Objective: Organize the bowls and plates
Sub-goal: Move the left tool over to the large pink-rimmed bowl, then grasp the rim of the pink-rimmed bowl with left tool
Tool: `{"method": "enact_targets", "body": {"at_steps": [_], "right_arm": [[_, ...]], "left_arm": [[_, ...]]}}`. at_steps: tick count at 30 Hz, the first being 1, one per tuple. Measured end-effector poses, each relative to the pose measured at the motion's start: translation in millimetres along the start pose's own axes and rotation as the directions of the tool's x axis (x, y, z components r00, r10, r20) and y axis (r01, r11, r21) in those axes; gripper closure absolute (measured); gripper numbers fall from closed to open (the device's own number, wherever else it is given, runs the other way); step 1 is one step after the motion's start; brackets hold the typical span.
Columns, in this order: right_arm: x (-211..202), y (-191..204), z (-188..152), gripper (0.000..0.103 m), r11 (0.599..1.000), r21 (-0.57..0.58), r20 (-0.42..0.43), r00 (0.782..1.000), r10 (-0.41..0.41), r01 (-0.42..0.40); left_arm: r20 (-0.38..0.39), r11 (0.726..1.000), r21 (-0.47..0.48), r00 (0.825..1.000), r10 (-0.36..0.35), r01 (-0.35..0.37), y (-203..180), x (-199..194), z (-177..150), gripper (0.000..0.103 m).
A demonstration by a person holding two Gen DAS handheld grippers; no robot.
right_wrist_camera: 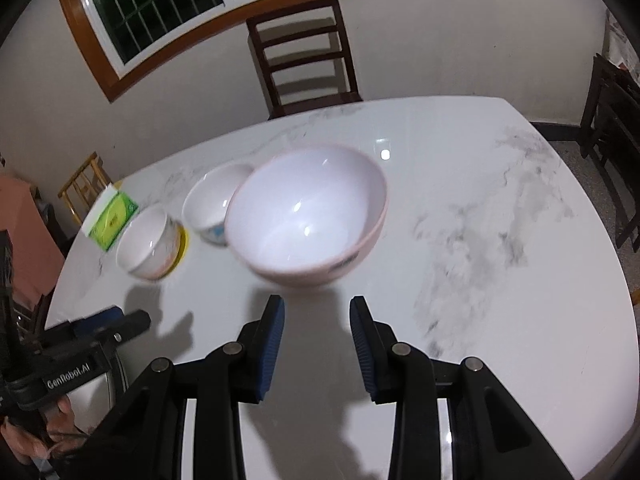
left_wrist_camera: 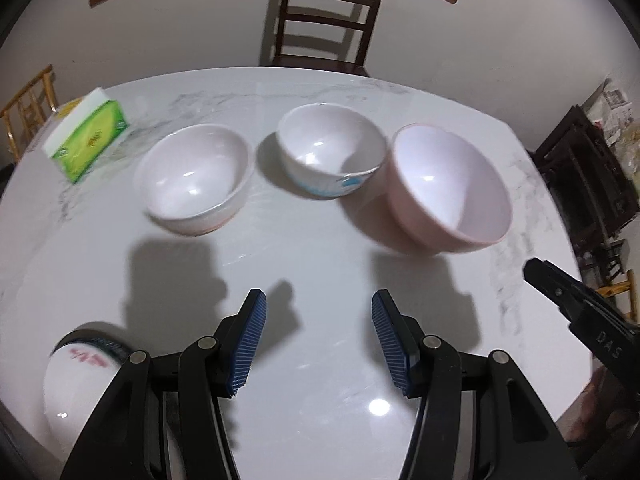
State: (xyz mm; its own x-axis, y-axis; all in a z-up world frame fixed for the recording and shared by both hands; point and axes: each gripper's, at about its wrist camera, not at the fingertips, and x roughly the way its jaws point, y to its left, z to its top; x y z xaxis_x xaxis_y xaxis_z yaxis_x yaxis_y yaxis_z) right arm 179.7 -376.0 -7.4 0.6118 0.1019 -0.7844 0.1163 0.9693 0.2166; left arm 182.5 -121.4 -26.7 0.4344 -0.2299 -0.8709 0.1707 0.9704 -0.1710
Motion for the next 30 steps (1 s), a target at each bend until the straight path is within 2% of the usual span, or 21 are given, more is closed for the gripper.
{"method": "enact_targets", "body": {"at_steps": [4, 15, 20, 27, 30], "right_arm": [[10, -13, 17, 0.069, 0.999, 0.005, 0.012, 0.999, -0.032, 0.032], [40, -29, 48, 0.069, 0.999, 0.028, -0.022, 0.999, -0.040, 0.040], [61, -37, 60, 0.069, 0.996, 0.074, -0.064, 0.997, -0.041, 0.046], [80, -40, 63, 0.069, 0.995, 0.066, -0.085, 0.994, -0.071, 0.076], [87, -41, 63, 0.069, 0.995, 0.066, -0.104, 0.992, -0.066, 0.073]], "left_arm": [[-0.022, 0.999, -0.037, 0.999, -0.035, 0.034, -12, 11, 16, 0.051], [-0.102, 0.986, -0.140, 0.989, -0.103, 0.088, -25, 48, 53, 0.052], [-0.117, 0.982, -0.171, 0.988, -0.100, 0.080, -27, 62, 69, 0.053], [-0.133, 0.983, -0.174, 0.987, -0.089, 0.065, -30, 80, 80, 0.053], [-0.149, 0.982, -0.171, 0.984, -0.100, 0.074, -34, 88, 82, 0.057]]}}
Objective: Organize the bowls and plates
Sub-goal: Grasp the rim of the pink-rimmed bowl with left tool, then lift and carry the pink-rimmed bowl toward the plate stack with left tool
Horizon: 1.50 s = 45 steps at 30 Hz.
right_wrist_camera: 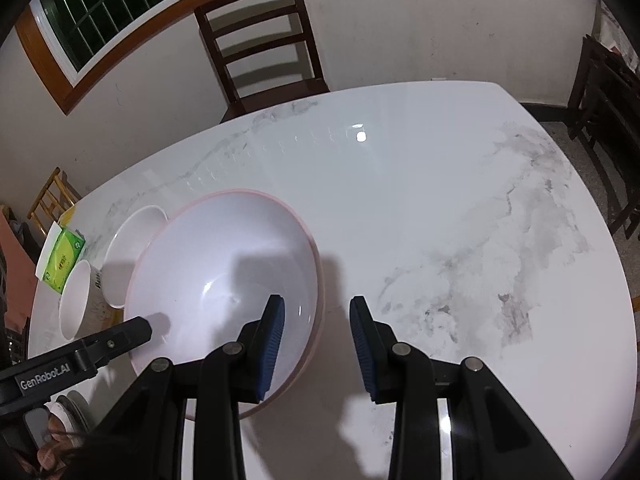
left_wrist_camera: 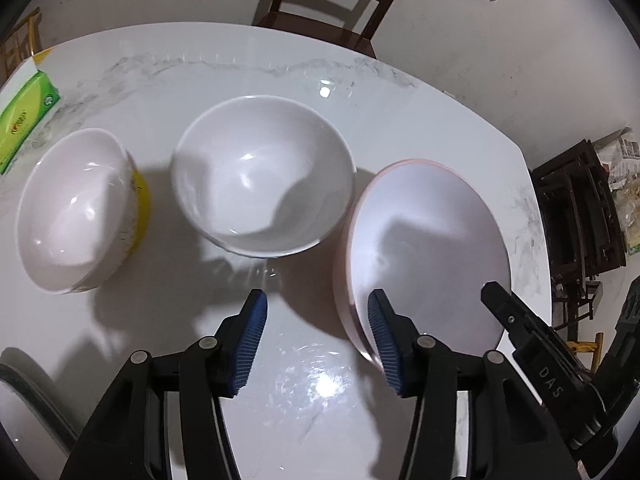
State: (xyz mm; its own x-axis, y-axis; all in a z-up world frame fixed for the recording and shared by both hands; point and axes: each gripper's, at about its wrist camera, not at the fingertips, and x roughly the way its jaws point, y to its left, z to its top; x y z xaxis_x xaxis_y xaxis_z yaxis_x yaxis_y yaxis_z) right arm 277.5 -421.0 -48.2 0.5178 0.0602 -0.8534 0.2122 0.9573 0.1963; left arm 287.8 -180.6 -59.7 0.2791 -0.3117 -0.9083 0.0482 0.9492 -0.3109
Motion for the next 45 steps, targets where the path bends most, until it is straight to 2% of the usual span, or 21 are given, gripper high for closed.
{"method": "enact_targets", "body": {"at_steps": [2, 8, 10, 12, 28, 45], "right_arm": [[5, -1, 0, 0.069, 1.000, 0.014, -0.013, 1.000, 0.022, -0.021], [13, -1, 0, 0.070, 1.000, 0.015, -0.021, 1.000, 0.018, -0.018], [16, -1, 0, 0.075, 1.000, 0.012, -0.024, 1.000, 0.019, -0.018], [18, -1, -1, 0.085, 1.000, 0.012, -0.031, 0.999, 0.028, -0.028], [3, 3, -13, 0.088, 1.000, 0.029, -0.034, 0.999, 0.009, -0.008], [-38, 28, -71, 0.088, 1.000, 0.004, -0.024, 1.000, 0.015, -0.015]], "left_arm": [[-0.011, 1.000, 0.000, 1.000, -0.005, 0.005, 0, 5, 1, 0.061], [-0.012, 0.999, -0.004, 0.999, -0.037, 0.037, 0, 13, 5, 0.076], [-0.011, 0.998, 0.002, 0.998, -0.064, 0.064, 0, 15, 5, 0.082], [-0.007, 0.997, 0.010, 0.997, -0.076, 0.076, -1, 15, 4, 0.088], [-0.029, 0.995, 0.063, 0.997, -0.070, 0.072, -8, 9, -9, 0.089], [-0.018, 0.995, 0.087, 0.998, -0.054, 0.055, 9, -22, -53, 0.089]]}}
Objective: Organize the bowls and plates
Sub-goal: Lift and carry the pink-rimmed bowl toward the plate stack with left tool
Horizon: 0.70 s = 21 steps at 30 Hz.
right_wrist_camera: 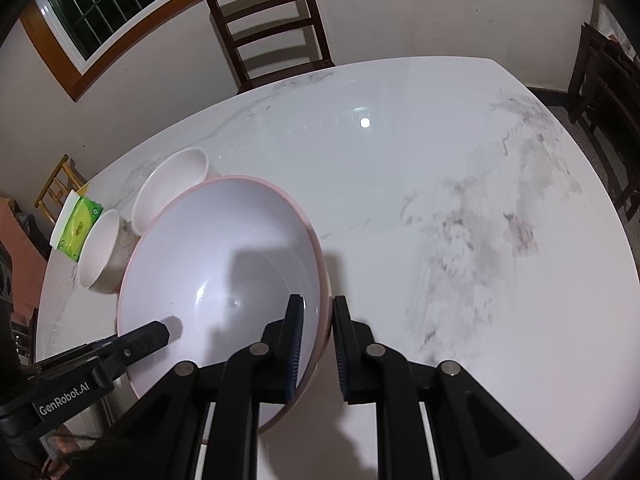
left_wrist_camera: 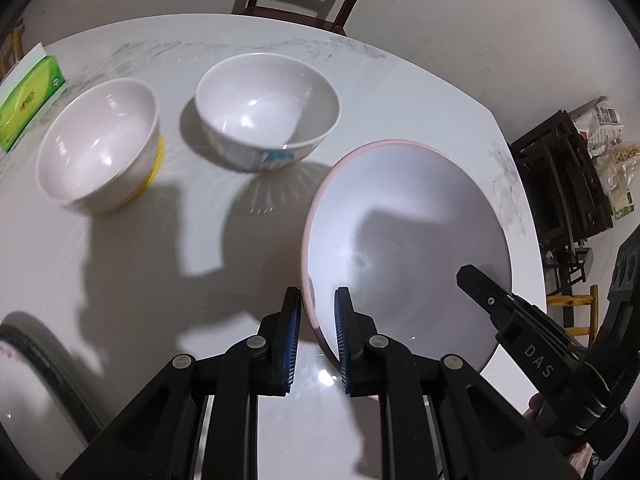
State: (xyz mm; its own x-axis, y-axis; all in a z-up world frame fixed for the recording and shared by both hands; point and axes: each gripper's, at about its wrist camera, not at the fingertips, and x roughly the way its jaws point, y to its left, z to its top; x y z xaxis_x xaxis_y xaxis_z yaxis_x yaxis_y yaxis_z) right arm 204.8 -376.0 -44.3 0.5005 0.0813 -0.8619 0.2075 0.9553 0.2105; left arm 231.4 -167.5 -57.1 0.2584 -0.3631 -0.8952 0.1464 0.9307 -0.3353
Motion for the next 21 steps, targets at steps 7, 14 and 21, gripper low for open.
{"method": "enact_targets", "body": {"at_steps": [7, 14, 21], "right_arm": [[-12, 12, -26, 0.088, 1.000, -0.001, -0.010, 1.000, 0.019, -0.019], [-20, 23, -47, 0.088, 0.999, -0.008, -0.022, 0.999, 0.038, -0.038], [-32, 35, -64, 0.088, 0.999, -0.026, -0.024, 0.999, 0.043, -0.043]], "left_arm": [[0.004, 1.000, -0.015, 1.000, 0.001, -0.001, 12, -14, -24, 0.089], [0.002, 1.000, -0.019, 1.000, 0.012, -0.012, 25, -31, -46, 0.089], [0.008, 1.000, -0.011, 1.000, 0.020, -0.020, 30, -42, -58, 0.088]]}}
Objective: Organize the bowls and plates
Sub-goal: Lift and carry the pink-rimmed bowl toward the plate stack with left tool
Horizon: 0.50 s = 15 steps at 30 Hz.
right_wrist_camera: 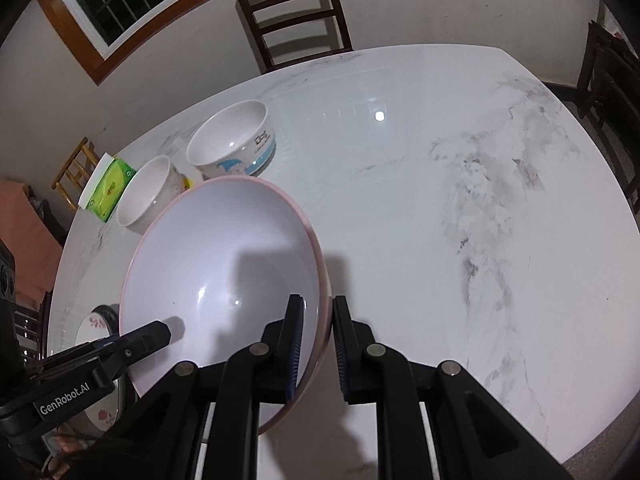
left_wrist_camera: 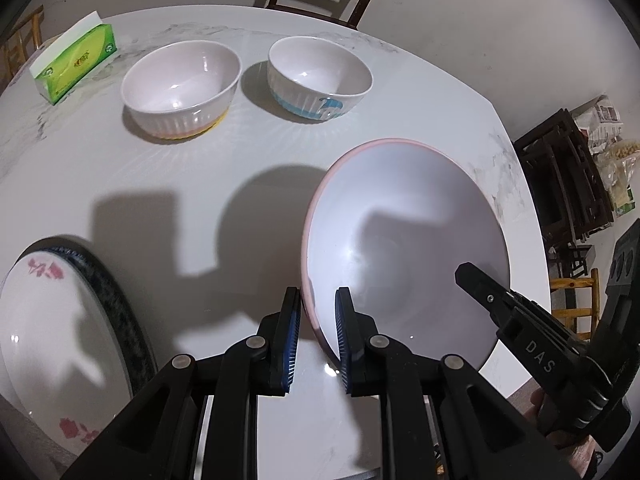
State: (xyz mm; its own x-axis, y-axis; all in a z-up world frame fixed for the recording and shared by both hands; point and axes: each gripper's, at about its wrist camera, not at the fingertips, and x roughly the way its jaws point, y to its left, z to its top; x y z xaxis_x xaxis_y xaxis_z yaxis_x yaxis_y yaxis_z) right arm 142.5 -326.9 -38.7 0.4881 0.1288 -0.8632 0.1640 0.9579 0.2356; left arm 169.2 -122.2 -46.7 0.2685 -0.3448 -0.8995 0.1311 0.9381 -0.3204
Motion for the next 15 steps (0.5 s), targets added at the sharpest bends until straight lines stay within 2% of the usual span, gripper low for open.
{"method": "enact_targets", "body": {"at_steps": [15], "right_arm": [[-7, 11, -34, 0.087, 0.999, -0.002, -0.034, 0.999, 0.036, -0.037]], "left_arm": [[-0.006, 1.000, 0.002, 1.000, 0.015, -0.015, 17, -13, -35, 0.088]]}}
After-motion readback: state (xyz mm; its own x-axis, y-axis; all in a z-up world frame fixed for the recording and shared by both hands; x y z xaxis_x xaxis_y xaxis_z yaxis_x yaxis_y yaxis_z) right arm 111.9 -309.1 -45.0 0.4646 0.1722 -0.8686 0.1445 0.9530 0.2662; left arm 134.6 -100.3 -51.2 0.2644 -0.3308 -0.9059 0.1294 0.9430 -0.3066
